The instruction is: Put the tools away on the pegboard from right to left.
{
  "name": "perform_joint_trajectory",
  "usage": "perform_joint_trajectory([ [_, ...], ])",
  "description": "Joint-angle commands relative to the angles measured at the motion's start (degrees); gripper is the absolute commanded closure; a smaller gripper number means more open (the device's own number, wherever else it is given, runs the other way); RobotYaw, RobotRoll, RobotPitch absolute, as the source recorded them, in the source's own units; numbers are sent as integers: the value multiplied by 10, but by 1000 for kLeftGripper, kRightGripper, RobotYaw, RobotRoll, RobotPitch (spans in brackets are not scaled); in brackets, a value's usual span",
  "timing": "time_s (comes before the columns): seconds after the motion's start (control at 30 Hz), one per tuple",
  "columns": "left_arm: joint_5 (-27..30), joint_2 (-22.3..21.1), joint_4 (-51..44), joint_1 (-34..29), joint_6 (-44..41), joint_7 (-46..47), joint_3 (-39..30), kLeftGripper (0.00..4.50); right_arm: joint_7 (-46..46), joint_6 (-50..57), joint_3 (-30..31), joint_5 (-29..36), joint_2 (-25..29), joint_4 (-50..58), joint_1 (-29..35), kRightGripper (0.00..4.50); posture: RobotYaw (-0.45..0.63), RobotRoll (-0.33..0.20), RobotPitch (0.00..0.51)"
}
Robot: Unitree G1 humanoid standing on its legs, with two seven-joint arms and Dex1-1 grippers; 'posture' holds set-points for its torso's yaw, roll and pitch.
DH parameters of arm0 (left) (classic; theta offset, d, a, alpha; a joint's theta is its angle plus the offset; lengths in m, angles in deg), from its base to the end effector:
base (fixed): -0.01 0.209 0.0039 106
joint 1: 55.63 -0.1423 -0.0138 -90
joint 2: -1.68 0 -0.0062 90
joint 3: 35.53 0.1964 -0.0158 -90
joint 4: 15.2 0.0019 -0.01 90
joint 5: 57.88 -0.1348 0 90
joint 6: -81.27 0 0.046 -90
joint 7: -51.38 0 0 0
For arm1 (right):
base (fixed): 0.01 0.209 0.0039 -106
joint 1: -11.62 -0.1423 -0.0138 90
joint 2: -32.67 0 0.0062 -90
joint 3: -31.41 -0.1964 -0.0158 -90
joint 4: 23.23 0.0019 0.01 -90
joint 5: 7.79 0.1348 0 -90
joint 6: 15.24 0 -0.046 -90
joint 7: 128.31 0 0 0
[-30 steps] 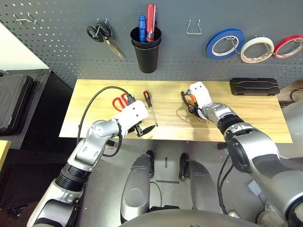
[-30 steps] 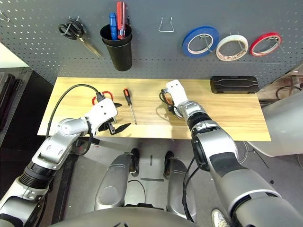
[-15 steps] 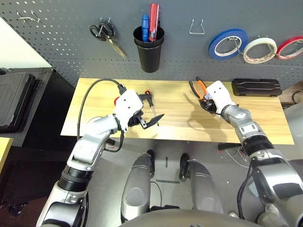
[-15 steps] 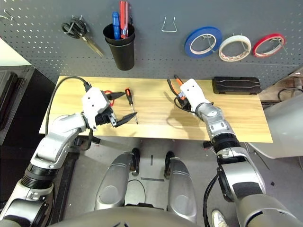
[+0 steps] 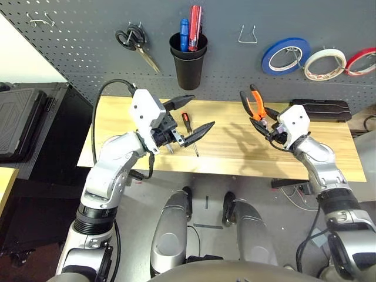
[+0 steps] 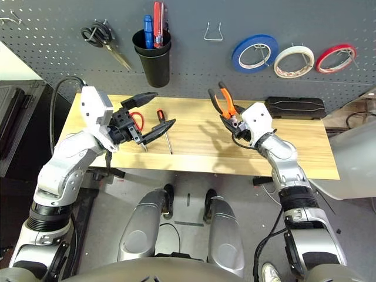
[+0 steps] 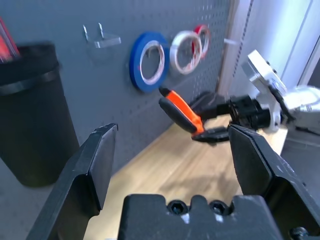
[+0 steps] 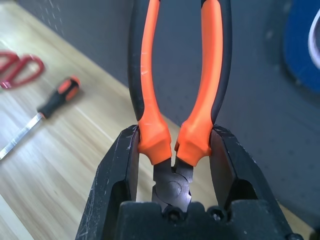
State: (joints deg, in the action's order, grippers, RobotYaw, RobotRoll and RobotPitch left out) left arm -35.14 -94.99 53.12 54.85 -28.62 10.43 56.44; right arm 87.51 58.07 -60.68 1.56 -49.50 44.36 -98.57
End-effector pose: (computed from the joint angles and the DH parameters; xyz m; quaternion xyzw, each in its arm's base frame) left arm 0.2402 0.1743 0.1658 0.0827 -0.1460 -0.4663 0.8686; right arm 0.2683 -0.2399 0.0787 -0.1559 -0.0922 0.2762 0.9439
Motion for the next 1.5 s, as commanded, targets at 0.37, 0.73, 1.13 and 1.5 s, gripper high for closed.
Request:
perform_joint_trajectory([
  [0.37,30,3,19,34,-5,14,-28,0,-9,30,-46,72,-4,124,-41,2383,198,0,230],
  [0.73,28,7,30,40,-2,22,-24,0,-87,53,-40,60,-56,162,-157,2383,189,0,223],
  [1.13,20,6,39,44,-3,23,-20,0,-122,-38,-41,16,-89,-43,-319,2383,210,0,214],
  [1.5,14,5,36,35,3,26,-17,0,-142,-136,-42,-12,-114,-224,-405,2383,243,0,212],
])
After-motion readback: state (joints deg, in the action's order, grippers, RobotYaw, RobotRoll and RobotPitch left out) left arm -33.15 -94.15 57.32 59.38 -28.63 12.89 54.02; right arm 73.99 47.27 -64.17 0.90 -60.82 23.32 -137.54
